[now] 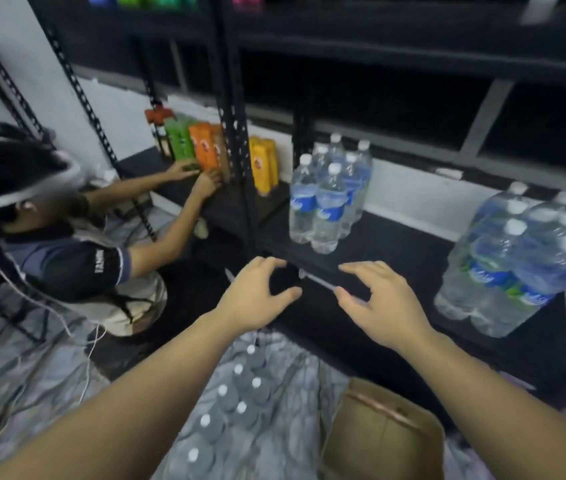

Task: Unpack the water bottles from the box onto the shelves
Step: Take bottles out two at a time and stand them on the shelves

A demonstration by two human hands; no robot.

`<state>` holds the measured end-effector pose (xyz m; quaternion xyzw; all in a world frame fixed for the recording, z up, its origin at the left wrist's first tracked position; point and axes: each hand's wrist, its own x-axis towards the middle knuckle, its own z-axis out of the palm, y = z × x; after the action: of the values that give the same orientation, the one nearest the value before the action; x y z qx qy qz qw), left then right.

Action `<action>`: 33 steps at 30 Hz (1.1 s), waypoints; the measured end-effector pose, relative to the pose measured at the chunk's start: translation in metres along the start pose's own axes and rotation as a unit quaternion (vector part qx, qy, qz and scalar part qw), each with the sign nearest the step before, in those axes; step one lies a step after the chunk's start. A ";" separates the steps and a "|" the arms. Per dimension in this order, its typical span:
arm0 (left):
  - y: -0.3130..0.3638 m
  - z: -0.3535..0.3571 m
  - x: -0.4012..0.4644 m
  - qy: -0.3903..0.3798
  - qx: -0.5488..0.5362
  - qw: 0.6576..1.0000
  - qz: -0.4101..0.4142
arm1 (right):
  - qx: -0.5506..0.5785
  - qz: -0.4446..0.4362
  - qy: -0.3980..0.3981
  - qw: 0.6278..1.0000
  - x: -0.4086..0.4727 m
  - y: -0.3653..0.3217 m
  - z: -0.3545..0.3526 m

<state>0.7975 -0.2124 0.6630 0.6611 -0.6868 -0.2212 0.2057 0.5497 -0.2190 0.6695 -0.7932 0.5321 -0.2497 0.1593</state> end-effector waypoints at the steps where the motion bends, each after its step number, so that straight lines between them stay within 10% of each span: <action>1: -0.021 0.006 -0.005 -0.017 -0.009 1.000 -0.010 | 0.003 0.013 -0.017 1.000 -0.002 -0.005 0.018; 18: -0.296 0.104 -0.119 -0.116 -0.112 0.956 -0.245 | 0.098 0.170 -0.215 0.957 -0.060 -0.041 0.290; 33: -0.502 0.314 -0.253 -0.081 -0.111 0.881 -0.452 | 0.090 0.052 -0.447 0.888 -0.124 0.002 0.607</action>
<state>1.0377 0.0360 0.1196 0.8523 -0.2988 -0.4178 0.0988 0.8533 -0.1134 0.1396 -0.7740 0.4206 0.0934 0.4640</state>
